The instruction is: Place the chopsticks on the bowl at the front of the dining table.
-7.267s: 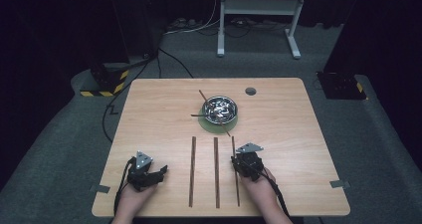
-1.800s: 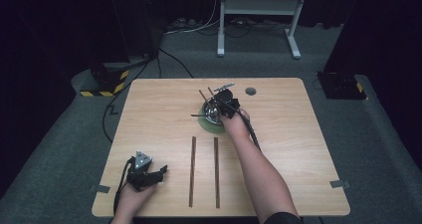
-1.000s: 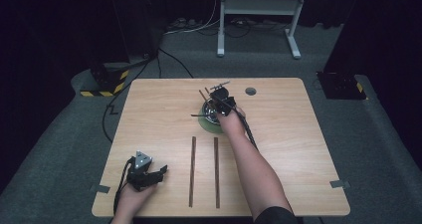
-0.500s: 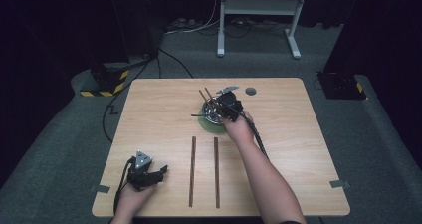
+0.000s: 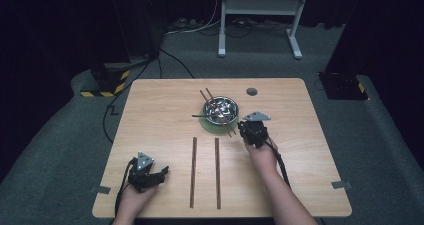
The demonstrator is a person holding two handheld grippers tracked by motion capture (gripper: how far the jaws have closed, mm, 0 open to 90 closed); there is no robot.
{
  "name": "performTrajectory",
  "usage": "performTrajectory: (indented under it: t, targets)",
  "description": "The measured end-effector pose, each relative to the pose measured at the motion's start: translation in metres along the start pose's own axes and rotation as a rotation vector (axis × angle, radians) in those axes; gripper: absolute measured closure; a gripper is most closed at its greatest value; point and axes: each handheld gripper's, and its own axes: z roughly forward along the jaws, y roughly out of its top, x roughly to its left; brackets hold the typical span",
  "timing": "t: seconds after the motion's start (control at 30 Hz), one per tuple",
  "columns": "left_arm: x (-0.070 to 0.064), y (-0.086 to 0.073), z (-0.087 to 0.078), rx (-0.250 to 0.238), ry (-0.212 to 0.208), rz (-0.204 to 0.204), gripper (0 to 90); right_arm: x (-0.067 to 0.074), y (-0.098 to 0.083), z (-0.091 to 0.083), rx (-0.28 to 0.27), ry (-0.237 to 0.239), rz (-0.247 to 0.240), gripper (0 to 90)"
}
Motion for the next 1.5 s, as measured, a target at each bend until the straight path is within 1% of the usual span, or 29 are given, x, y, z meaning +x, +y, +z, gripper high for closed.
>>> performTrajectory:
  t: [0.13,0.27,0.3,0.33,0.4,0.43,0.47,0.5,0.53,0.57,0.63,0.7,0.73,0.77,0.83,0.87,0.9,0.93,0.97,1.03,1.07,1.1,1.13,1.2,1.3,1.33,1.4,1.43,1.5]
  targets:
    - [-0.002,-0.002,-0.002,-0.004,0.015,-0.006,31.1,-0.002,-0.015,0.005,-0.019,0.032,-0.007,82.1]
    - [-0.002,-0.002,-0.002,-0.002,0.018,-0.013,31.1,-0.004,-0.020,0.006,-0.041,0.053,-0.006,79.0]
    - [-0.007,-0.003,-0.003,-0.009,0.024,0.018,30.4,-0.005,-0.020,0.003,-0.056,0.083,0.007,76.2]
    - [-0.007,-0.003,-0.003,-0.009,0.024,0.018,29.8,-0.005,-0.020,0.003,-0.056,0.083,0.007,76.2]
    - [-0.013,-0.004,-0.005,-0.017,0.049,0.063,29.8,-0.004,-0.020,0.001,-0.065,0.089,-0.009,75.3]
    - [-0.013,-0.004,-0.005,-0.013,0.048,0.040,29.8,-0.005,-0.022,0.001,-0.070,0.083,-0.005,74.7]
    - [-0.013,-0.004,-0.005,-0.013,0.048,0.040,29.7,-0.005,-0.022,0.001,-0.070,0.083,-0.005,74.7]
    - [-0.006,-0.004,-0.005,0.001,0.036,-0.041,29.6,-0.008,-0.023,0.001,-0.073,0.106,0.032,70.6]
    - [-0.006,-0.004,-0.005,0.001,0.036,-0.041,30.9,-0.008,-0.023,0.001,-0.073,0.106,0.032,70.6]
    - [-0.003,-0.003,-0.006,0.001,0.050,-0.062,34.7,-0.009,-0.025,0.002,-0.056,0.114,0.040,68.2]
    - [-0.001,-0.003,-0.006,0.004,0.052,-0.075,39.0,-0.010,-0.028,0.005,-0.034,0.107,0.038,68.4]
    - [0.000,-0.002,-0.006,0.004,0.054,-0.080,41.4,-0.012,-0.030,0.005,-0.033,0.102,0.044,68.7]
    - [0.002,0.000,-0.006,0.011,0.052,-0.084,45.2,-0.015,-0.030,0.006,-0.032,0.105,0.061,68.7]
    - [0.003,0.006,-0.004,0.031,0.060,-0.074,50.0,-0.020,-0.030,0.004,-0.046,0.119,0.099,68.6]
    - [0.001,0.016,-0.002,0.025,0.079,-0.041,56.7,-0.021,-0.030,0.002,-0.059,0.125,0.115,67.1]
    - [0.001,0.016,-0.002,0.025,0.079,-0.041,59.7,-0.021,-0.030,0.002,-0.059,0.125,0.115,67.1]
    - [-0.004,0.033,-0.001,-0.006,0.082,-0.017,62.7,-0.021,-0.029,0.001,-0.065,0.128,0.112,64.2]
    - [-0.006,0.039,0.000,-0.015,0.080,-0.005,64.2,-0.021,-0.030,0.001,-0.064,0.129,0.103,63.5]
    - [-0.006,0.039,0.000,-0.015,0.080,-0.005,65.4,-0.020,-0.030,0.001,-0.063,0.133,0.104,63.5]
    - [-0.020,0.062,0.005,-0.061,0.079,0.019,68.1,-0.018,-0.030,0.001,-0.064,0.135,0.105,63.6]
    - [-0.020,0.062,0.005,-0.061,0.079,0.019,69.0,-0.018,-0.030,0.001,-0.064,0.135,0.105,63.6]
    - [-0.031,0.077,0.011,-0.084,0.068,0.046,70.3,-0.016,-0.030,0.000,-0.067,0.123,0.098,64.1]
    - [-0.035,0.082,0.015,-0.094,0.056,0.045,72.2,-0.015,-0.030,0.000,-0.069,0.115,0.086,65.1]
    - [-0.039,0.087,0.019,-0.095,0.044,0.052,73.7,-0.014,-0.030,0.000,-0.070,0.106,0.079,66.9]
    - [-0.061,0.108,0.044,-0.079,0.018,0.047,73.8,-0.011,-0.030,-0.002,-0.067,0.073,0.053,75.0]
    - [-0.061,0.108,0.044,-0.079,0.018,0.047,73.9,-0.011,-0.030,-0.002,-0.067,0.073,0.053,75.0]
    - [-0.075,0.118,0.058,-0.078,0.006,0.061,74.8,-0.010,-0.030,-0.002,-0.074,0.077,0.051,78.4]
    - [-0.087,0.126,0.068,-0.078,0.000,0.072,75.1,-0.010,-0.030,-0.002,-0.071,0.078,0.052,79.2]
    - [-0.097,0.131,0.077,-0.088,-0.012,0.059,76.3,-0.009,-0.030,0.000,-0.072,0.078,0.051,80.3]
